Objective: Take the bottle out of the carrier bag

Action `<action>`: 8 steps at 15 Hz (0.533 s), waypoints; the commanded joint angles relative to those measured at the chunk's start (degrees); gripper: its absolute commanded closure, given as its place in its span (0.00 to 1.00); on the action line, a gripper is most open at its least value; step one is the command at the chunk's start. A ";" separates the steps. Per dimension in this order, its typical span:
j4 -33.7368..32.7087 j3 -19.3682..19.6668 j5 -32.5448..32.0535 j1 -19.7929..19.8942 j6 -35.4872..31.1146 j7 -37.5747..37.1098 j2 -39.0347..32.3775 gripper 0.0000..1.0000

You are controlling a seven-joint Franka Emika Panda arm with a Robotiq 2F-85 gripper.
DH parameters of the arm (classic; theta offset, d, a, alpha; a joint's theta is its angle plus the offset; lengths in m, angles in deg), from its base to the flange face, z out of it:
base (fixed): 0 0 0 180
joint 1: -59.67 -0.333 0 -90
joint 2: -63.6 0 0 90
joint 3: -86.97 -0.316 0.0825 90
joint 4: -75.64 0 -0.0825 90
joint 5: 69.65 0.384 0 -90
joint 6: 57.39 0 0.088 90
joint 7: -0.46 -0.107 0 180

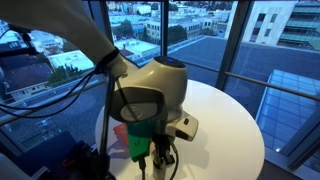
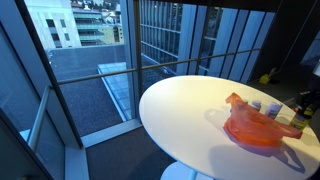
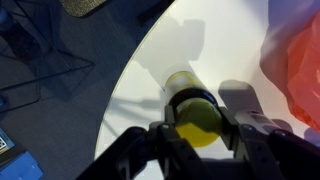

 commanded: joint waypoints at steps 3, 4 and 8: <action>0.58 -0.36 0.06 -0.73 -1.10 1.84 0.98 0.07; 0.75 -0.53 0.14 -0.94 -1.06 2.09 1.36 0.05; 1.21 -1.52 0.51 -2.01 0.44 3.72 3.27 0.00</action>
